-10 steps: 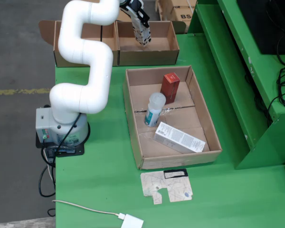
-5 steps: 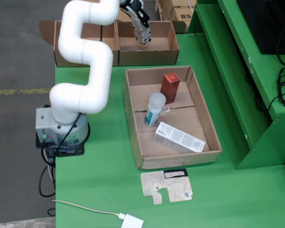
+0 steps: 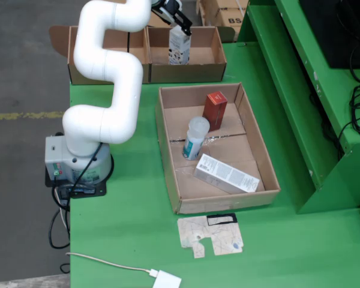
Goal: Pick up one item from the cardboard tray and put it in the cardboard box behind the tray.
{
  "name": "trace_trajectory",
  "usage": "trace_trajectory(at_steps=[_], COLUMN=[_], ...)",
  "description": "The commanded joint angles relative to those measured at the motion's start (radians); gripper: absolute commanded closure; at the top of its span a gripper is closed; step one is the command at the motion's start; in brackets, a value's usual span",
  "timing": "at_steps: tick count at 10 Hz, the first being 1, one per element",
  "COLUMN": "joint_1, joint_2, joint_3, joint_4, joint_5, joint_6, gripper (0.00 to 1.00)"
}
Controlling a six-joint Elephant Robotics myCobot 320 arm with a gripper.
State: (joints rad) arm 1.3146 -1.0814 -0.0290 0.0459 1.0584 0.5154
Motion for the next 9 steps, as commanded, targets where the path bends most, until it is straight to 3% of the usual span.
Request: trace_trajectory(at_steps=[1,2,9], joint_1=[-0.005,-0.005,-0.005], joint_2=[0.032,0.032,0.032], joint_3=[0.029,0.029,0.029], joint_4=[0.013,0.013,0.013], joint_5=[-0.009,-0.009,-0.009], joint_6=[-0.006,-0.006,-0.006], gripper=[0.1,0.0,0.0])
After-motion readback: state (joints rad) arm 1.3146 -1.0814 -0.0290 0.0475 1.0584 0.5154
